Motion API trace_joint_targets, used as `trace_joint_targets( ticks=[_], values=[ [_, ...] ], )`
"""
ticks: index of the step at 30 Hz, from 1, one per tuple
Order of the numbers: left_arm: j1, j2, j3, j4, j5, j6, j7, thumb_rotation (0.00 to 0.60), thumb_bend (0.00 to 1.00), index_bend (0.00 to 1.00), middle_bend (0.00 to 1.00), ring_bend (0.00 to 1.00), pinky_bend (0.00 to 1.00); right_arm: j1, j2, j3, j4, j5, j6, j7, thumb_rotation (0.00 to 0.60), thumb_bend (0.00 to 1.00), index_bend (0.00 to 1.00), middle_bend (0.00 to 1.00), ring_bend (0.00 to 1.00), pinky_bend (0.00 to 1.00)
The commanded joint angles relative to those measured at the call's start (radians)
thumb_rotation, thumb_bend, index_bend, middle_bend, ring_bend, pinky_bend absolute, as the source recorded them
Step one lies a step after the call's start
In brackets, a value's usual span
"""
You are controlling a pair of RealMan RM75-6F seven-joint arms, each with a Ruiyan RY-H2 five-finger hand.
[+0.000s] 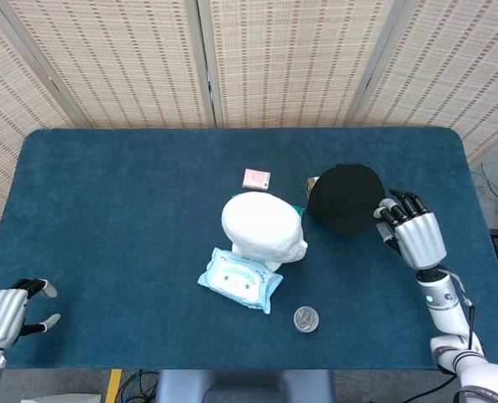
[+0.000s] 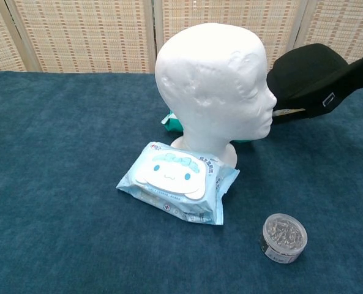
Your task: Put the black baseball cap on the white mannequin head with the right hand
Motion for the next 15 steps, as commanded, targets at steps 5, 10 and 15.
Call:
trace_joint_targets(
  ticks=[5, 10, 15],
  values=[
    [-0.001, -0.001, 0.002, 0.0, 0.0, -0.004, 0.002, 0.6, 0.13, 0.5, 0.51, 0.4, 0.68, 0.032, 0.043, 0.026, -0.032, 0.011, 0.014, -0.04, 0.6, 0.41, 0.73, 0.49, 0.27, 0.32],
    [-0.001, -0.002, 0.003, 0.003, -0.003, -0.008, 0.003, 0.6, 0.13, 0.5, 0.51, 0.4, 0.68, 0.045, 0.055, 0.033, -0.045, 0.012, 0.018, -0.06, 0.6, 0.41, 0.74, 0.49, 0.28, 0.32],
    [-0.002, -0.001, 0.002, 0.003, -0.001, -0.006, 0.0, 0.6, 0.13, 0.5, 0.51, 0.4, 0.68, 0.061, 0.058, 0.038, -0.053, 0.013, 0.017, -0.076, 0.6, 0.41, 0.74, 0.5, 0.28, 0.32]
  ],
)
